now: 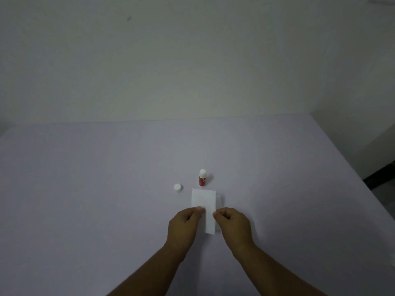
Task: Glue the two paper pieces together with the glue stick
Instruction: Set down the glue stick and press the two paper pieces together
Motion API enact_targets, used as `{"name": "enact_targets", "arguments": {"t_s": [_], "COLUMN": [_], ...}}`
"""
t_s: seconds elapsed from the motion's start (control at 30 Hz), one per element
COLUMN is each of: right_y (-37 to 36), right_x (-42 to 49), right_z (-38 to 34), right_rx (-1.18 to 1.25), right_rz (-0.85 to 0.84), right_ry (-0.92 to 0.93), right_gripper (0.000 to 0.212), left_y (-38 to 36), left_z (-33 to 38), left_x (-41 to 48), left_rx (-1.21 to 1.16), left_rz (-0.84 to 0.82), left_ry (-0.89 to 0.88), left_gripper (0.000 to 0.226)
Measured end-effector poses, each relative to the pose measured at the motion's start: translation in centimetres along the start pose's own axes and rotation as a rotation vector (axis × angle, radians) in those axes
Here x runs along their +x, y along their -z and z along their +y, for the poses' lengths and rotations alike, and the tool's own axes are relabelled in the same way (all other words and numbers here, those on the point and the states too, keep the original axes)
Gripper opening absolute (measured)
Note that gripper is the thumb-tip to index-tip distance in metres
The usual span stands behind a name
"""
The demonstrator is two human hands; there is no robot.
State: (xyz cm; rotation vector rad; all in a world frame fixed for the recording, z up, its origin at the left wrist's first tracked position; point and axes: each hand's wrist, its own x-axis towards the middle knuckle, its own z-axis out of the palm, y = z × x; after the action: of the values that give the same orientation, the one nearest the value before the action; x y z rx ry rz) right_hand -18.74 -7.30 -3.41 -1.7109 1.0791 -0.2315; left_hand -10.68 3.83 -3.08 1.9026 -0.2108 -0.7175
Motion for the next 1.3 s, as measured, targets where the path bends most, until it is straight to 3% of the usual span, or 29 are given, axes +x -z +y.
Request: {"name": "enact_targets", "arguments": {"t_s": [0.1, 0.3, 0.5, 0.7, 1.3], "right_y": [1.0, 2.4, 2.3, 1.5, 0.7], "right_x": [1.1, 3.3, 5.5, 7.0, 7.3], "right_z": [0.8, 2.0, 2.5, 2.6, 2.9], "right_rx": [0.024, -0.038, -0.183, -0.309, -0.366], "right_rz": [-0.063, -0.156, -0.154, -0.185, -0.176], "right_ry": [-0.06, -0.096, -0.105, -0.112, -0.133], "right_gripper": [0.008, 0.007, 0.028, 0.032, 0.029], "left_y": [0.2, -0.4, -1.4, -1.9, -2.1], "left_z": [-0.5, -1.5, -1.7, -1.8, -2.4], "left_x": [1.1, 2.2, 3.4, 4.8, 6.0], "left_rx": [0.097, 0.092, 0.092, 0.195, 0.294], "left_rz": [0.12, 0.004, 0.042, 0.092, 0.09], "left_ry": [0.055, 0.192, 0.249, 0.266, 0.284], "left_gripper": [0.019, 0.014, 0.012, 0.017, 0.024]}}
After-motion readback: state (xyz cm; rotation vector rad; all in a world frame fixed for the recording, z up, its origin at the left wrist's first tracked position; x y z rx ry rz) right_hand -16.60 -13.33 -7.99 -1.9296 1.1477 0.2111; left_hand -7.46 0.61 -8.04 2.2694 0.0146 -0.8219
